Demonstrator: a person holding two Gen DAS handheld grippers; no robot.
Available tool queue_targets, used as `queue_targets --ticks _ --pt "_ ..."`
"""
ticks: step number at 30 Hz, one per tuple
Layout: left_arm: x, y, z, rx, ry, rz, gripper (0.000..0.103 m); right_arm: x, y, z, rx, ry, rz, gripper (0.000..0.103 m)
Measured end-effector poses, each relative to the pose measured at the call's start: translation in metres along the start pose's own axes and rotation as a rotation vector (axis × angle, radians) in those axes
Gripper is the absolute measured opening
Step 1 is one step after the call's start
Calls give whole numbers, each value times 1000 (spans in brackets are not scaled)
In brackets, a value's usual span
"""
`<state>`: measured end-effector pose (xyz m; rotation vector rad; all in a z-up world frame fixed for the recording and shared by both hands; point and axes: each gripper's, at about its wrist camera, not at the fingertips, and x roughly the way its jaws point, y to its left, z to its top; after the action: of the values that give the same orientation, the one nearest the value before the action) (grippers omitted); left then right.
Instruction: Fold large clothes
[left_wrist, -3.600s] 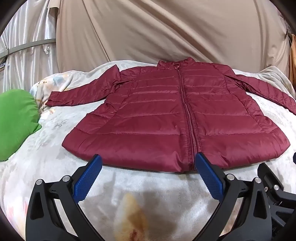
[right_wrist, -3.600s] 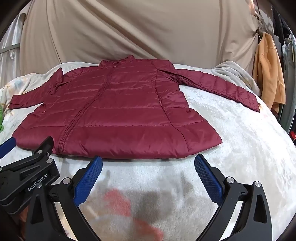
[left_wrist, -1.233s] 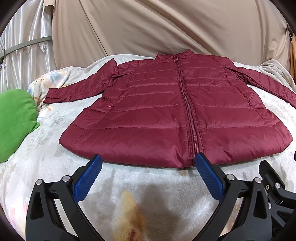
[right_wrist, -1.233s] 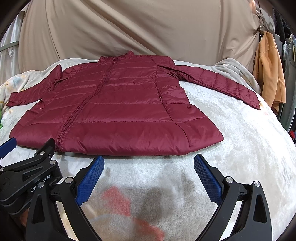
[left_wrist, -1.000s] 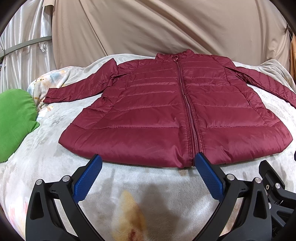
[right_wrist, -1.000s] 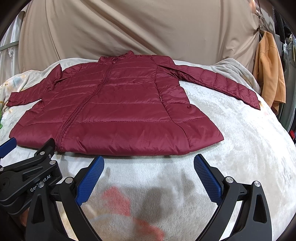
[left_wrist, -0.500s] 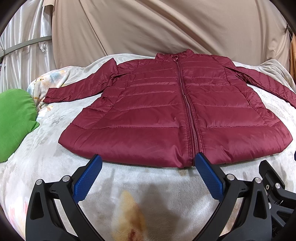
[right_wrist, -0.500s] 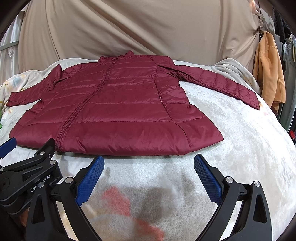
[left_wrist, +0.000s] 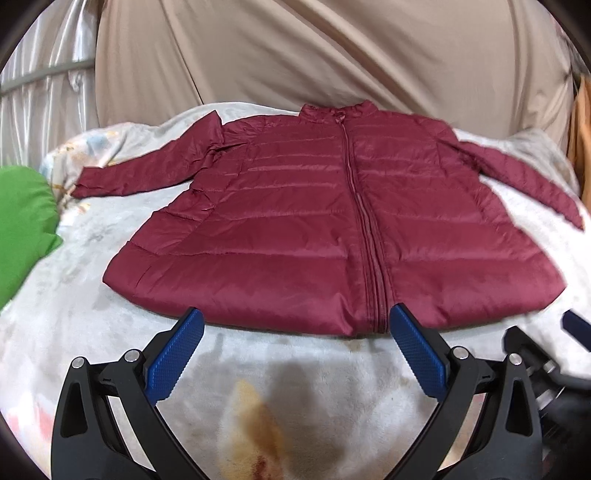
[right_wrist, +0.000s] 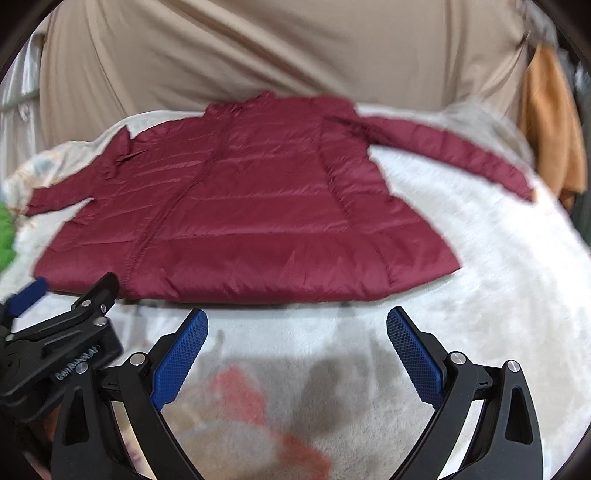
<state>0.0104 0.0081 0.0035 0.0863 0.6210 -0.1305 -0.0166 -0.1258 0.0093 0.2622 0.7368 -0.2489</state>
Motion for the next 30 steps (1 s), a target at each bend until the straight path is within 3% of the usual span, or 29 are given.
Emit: queue_targets --ticks 3,7,10,12,17,22,24,27,28,30 --pt "-6 15 19 1 -18 -6 98 -9 -50 32 63 -23 4 95" --pt "1 39 53 -2 -40 14 98 7 -154 82 172 -55 -131 95" --pt "14 52 69 -2 -68 60 98 37 -261 108 395 -53 -212 95" --pt "27 56 81 20 -64 103 98 49 -308 114 517 -64 -239 94" --pt "65 69 101 -7 1 116 98 83 -379 126 674 -64 -258 94" --pt "103 79 109 -70 106 89 98 113 -414 134 773 -79 -240 91" --pt "114 78 111 -72 129 87 98 118 -422 145 782 -113 -237 81" --pt "127 78 118 -80 152 46 98 130 -421 174 771 -125 -210 33" --pt "129 78 120 -80 150 37 98 134 -418 185 767 -135 -178 9" --pt "132 77 127 -76 139 22 98 129 -395 218 730 -215 -129 6"
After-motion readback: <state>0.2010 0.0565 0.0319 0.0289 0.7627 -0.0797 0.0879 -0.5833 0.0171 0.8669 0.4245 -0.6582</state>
